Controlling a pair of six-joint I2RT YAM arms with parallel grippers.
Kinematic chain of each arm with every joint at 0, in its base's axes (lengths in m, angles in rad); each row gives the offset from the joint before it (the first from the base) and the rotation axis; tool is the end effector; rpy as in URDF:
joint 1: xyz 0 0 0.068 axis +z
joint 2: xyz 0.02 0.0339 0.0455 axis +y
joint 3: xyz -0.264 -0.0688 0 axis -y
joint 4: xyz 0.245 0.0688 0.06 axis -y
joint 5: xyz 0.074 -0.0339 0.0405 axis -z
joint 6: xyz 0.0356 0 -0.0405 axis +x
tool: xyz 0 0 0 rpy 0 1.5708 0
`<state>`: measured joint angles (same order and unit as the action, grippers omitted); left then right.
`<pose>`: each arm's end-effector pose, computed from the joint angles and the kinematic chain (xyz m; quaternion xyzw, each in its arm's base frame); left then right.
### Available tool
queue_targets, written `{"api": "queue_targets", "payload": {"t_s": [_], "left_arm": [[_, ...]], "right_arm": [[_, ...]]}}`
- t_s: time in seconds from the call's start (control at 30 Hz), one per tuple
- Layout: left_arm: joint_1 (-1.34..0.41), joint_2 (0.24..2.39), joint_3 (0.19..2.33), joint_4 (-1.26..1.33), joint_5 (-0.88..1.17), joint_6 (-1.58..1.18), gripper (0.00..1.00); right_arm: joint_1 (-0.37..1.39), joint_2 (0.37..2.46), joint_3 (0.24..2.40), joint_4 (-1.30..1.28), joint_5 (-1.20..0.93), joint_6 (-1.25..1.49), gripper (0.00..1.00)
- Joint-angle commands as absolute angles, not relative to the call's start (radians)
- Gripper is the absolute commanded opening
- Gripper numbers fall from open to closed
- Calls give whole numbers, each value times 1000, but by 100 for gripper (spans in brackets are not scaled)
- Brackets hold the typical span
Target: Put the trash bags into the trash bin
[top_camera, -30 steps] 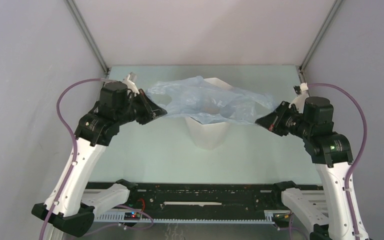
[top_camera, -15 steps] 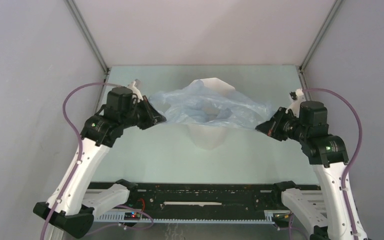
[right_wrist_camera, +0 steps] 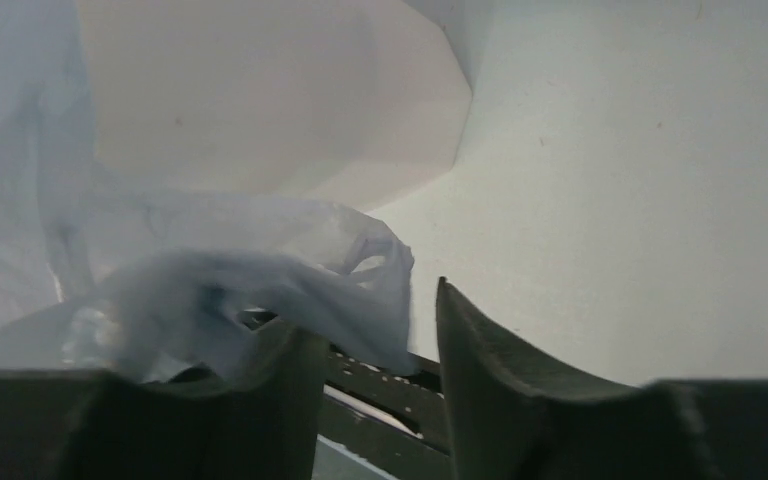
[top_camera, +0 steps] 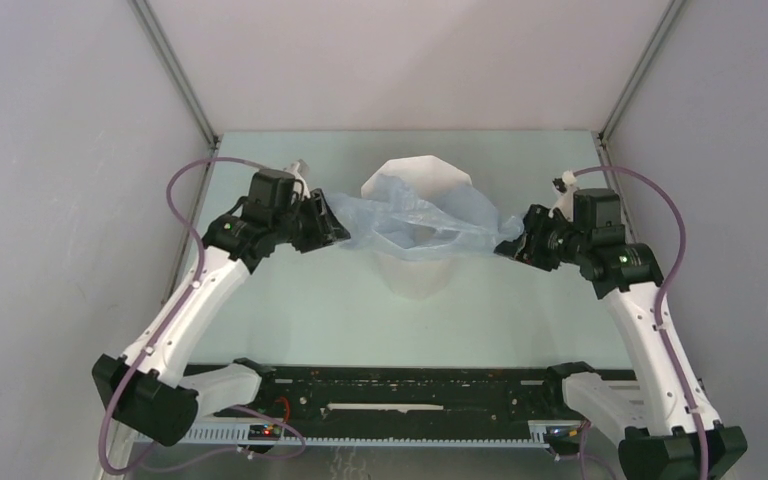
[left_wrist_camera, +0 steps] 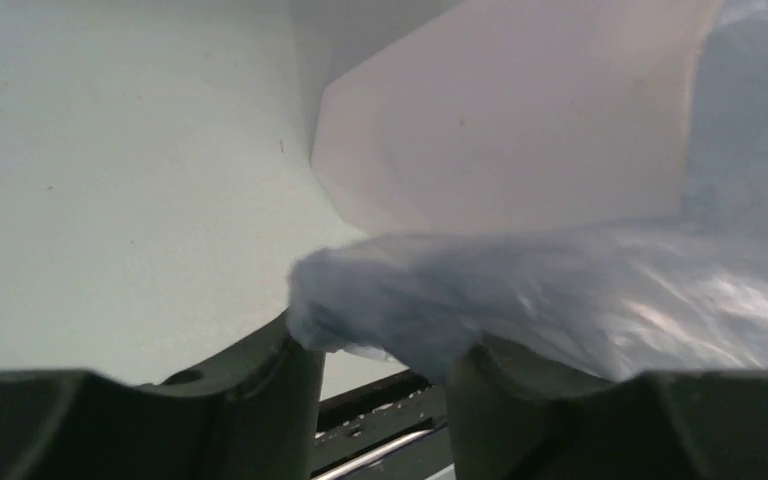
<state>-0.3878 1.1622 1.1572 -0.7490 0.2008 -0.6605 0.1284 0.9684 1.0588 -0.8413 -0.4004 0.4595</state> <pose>0.2193 -0.0972 0.3400 -0.0847 0.9101 -0.2774 0.2961 0.1837 0.0377 0.3400 0.0699 0.8996 0.2877 0.3210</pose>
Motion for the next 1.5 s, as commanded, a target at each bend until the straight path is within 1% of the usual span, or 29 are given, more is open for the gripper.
{"api": "queue_targets", "payload": {"t_s": [0.0,0.07,0.13,0.3,0.37,0.43,0.47,0.53,0.63,0.7,0.77,0.87,0.97,1.1,1.2,1.33,1.43,1.47], "left_arm": [[-380,1055,1226,-746,217,-560,56],[-380,981,1184,-743,235,-519,65],[-380,896,1133,-734,231,-482,72],[-380,740,1098,-734,259,-426,82],[-380,705,1110,-727,245,-416,83],[-380,683,1134,-717,173,-420,82],[-381,673,1138,-688,132,-432,82],[-380,676,1153,-617,110,-437,87],[-380,757,1204,-558,225,-421,92],[-382,824,1240,-545,331,-382,93],[-386,869,1258,-543,388,-342,94],[-407,897,1268,-543,435,-309,95],[-466,902,1271,-584,403,-259,96],[-531,922,1278,-670,309,-184,97],[-541,936,1279,-686,271,-161,94],[-541,969,1300,-701,225,-147,84],[-541,994,1321,-710,179,-143,72],[-541,998,1329,-710,161,-143,69]], "right_arm": [[124,869,1110,-894,-388,369,58],[124,826,1111,-940,-392,343,65],[126,778,1108,-973,-404,321,71],[130,647,1108,-998,-434,278,81],[132,608,1108,-990,-472,254,82],[133,580,1119,-989,-482,230,82],[133,570,1130,-989,-465,222,83],[133,557,1157,-984,-443,202,83],[133,564,1207,-954,-428,155,83],[133,587,1249,-927,-375,114,84],[135,618,1285,-898,-348,68,84],[176,674,1330,-860,-303,19,84],[216,723,1376,-846,-240,-11,84],[291,753,1383,-817,-292,-58,84],[369,753,1345,-776,-289,-108,84],[457,789,1320,-754,-171,-173,83],[520,813,1317,-735,-135,-219,81],[532,822,1315,-726,-139,-227,80]]}}
